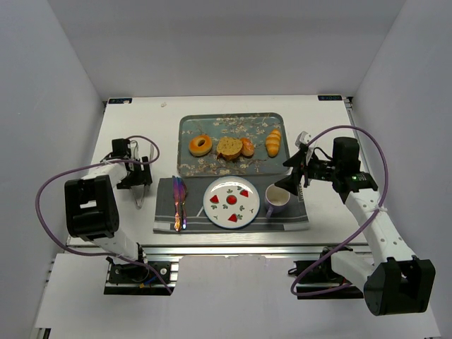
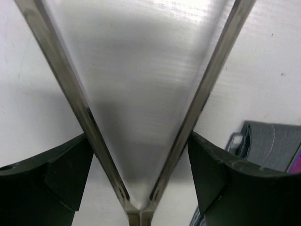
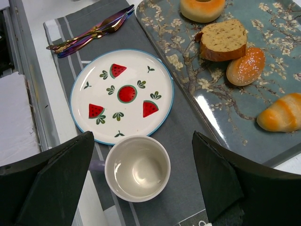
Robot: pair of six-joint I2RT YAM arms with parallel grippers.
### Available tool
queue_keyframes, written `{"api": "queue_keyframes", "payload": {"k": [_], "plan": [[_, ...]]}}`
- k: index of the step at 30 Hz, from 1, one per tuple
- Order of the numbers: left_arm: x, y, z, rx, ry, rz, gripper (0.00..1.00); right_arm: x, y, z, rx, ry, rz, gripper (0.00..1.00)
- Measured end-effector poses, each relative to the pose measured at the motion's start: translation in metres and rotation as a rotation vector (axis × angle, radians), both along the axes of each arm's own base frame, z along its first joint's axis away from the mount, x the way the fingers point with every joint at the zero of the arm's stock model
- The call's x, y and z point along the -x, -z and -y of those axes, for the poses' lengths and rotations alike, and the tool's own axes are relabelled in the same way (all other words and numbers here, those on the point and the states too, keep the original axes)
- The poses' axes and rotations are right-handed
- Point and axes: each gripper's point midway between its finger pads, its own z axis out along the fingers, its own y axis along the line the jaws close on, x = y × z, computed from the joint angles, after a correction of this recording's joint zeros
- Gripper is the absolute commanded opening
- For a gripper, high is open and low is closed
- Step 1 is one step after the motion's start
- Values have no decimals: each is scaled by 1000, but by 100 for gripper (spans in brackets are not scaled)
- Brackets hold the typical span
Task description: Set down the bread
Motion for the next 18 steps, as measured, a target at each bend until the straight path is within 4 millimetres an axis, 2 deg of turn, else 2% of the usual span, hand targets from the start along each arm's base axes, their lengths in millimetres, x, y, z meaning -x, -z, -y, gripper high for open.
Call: {"api": "queue_keyframes", "payload": {"k": [3,5,7,11,12,15,18], "plan": [[-7,2,-2,3,-4,20,84,0,-2,0,2,1,0,89],[-12,1,-3,5,-7,38,77,0,-3,1,4,2,-3,89],[-14,1,-4,5,-11,43,74,0,-2,1,8,5,-5,89],[-17,1,-7,9,-19,65,50,0,-2,2,14,12,-5,90],[-17,0,-6,14,-21,73,39,-1,-2,2,16,14,-4,89],[-9,-3,-1,41,-24,84,23,0,-1,3,20,18,-8,89],[-8,-20,8,89,-19,133,4,1,-1,4,22,20,-6,89]]}}
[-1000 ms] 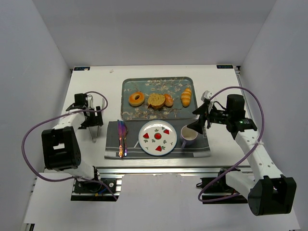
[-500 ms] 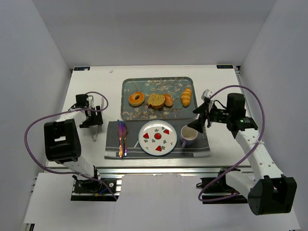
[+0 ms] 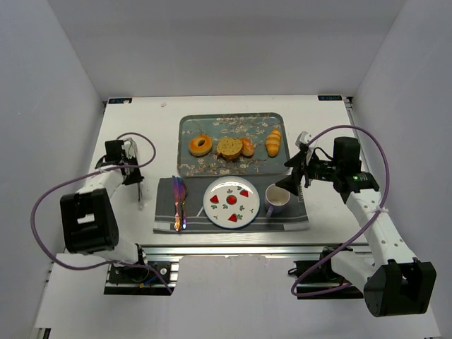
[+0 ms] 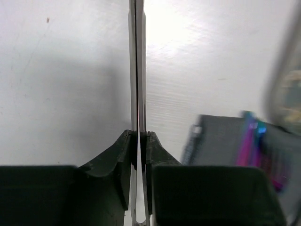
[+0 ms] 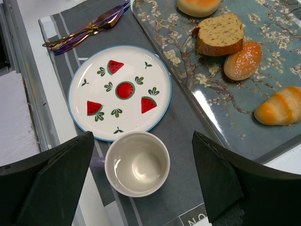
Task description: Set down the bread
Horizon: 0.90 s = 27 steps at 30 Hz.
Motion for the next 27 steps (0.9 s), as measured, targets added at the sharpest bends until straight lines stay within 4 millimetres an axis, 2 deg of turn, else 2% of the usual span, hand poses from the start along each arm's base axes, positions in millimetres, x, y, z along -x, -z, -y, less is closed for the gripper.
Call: {"api": "queue_keyframes", "payload": {"k": [3,6,10,11,14,16,20,24,27], "plan": [[-9,-36,17,82,4,114,4,0,0,1,4,3,5,89],[-18,-79,53,190,44,230,10,-2,-2,4,13,22,12,89],[-24,-130,131,366,183,330,25,-10,-13,15,20,83,43,89],[-24,-140,154,411,225,336,32,-12,-18,19,20,106,57,89],[-24,-161,214,530,331,321,42,-17,-33,29,6,176,96,89],[-24,-166,249,581,388,292,44,-20,-43,35,0,223,118,89],[-31,-163,303,626,457,225,45,-28,-59,45,-5,303,155,89],[-45,-150,344,632,508,168,46,-32,-64,51,0,353,169,89],[-54,-134,365,621,525,120,47,-35,-65,58,4,391,170,89]]}}
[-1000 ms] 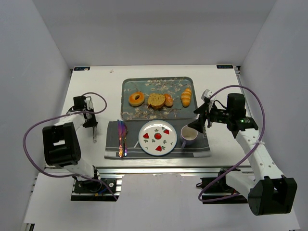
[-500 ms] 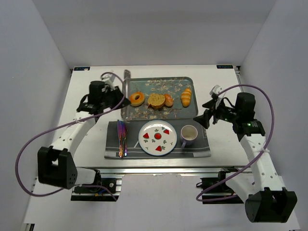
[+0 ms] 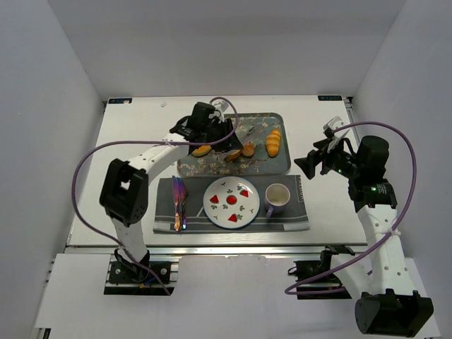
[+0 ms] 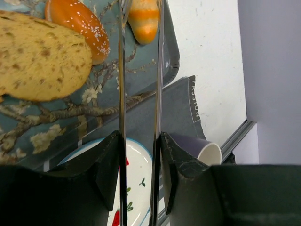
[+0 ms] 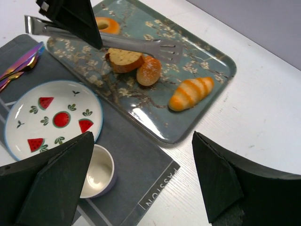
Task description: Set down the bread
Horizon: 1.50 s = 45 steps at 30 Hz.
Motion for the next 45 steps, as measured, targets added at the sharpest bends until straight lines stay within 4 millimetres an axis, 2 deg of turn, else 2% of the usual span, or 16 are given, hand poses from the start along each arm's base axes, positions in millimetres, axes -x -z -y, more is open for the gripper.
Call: {"api": "queue_keyframes", "payload": {"k": [6,14,26,35,39,45], "plan": [[-14,22,23,-35,22,-47,49,-3,0,7,4,32,0,89],[-29,30,36,-46,31,-59,53,-3,0,7,2,33,-2,89],[-25,53,43,-49,72,-127,53,-3,0,7,-1,34,-4,89],[-24,43,49,-19,100,-126,52,-3,0,8,-13,41,-14,89],[-24,45,51,-16,105,-135,50,-3,0,8,-15,42,-15,89],[-24,63,52,-28,111,-173,45,-3,0,8,-15,42,-15,89]]}}
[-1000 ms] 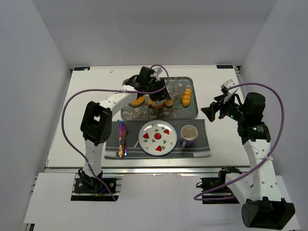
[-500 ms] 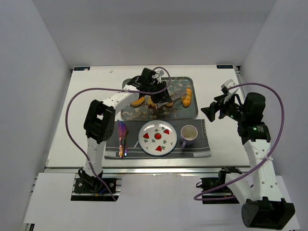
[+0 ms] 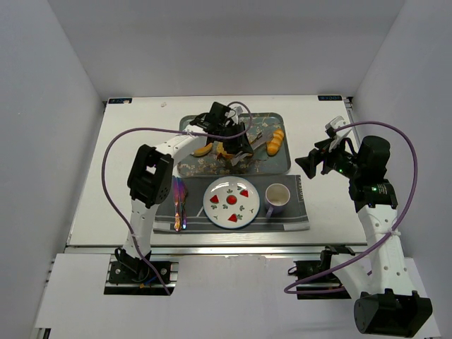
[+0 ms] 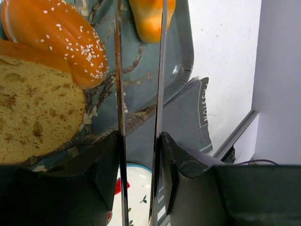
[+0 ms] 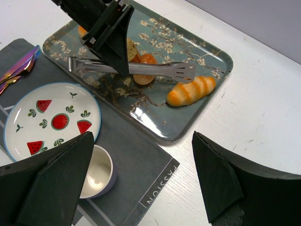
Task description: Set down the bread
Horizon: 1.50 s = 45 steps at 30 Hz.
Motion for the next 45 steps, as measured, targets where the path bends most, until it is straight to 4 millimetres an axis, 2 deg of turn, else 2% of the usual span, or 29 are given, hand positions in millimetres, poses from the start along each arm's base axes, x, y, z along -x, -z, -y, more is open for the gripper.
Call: {"api": "queue_keyframes", "payload": {"k": [5,9,12,13,14,25,29,33,37,40,45], "plan": [[4,6,0,-6,8,-22,36,0,0,0,-1,0,1,89],[4,5,1,-3,13,-21,25,1,-2,0,-3,1,6,89],[4,4,2,4,16,-21,13,1,-3,0,-3,1,9,89],[4,2,2,8,18,-20,4,1,-3,0,-3,1,10,89],[4,1,3,11,19,-19,1,1,-3,0,-3,1,11,89],[1,-15,8,55,14,-5,0,1,-4,1,-5,6,11,89],[-1,-36,6,83,4,31,0,2,-4,1,-5,6,12,89],[4,-66,-1,114,-3,79,0,3,-6,1,-7,5,19,89],[17,-94,-11,132,-6,126,0,3,-7,0,-11,4,17,89],[36,-106,-27,122,-15,150,0,3,-7,0,-14,5,15,89],[92,-104,-68,62,-34,138,0,4,-7,-1,-19,-1,13,89]]}}
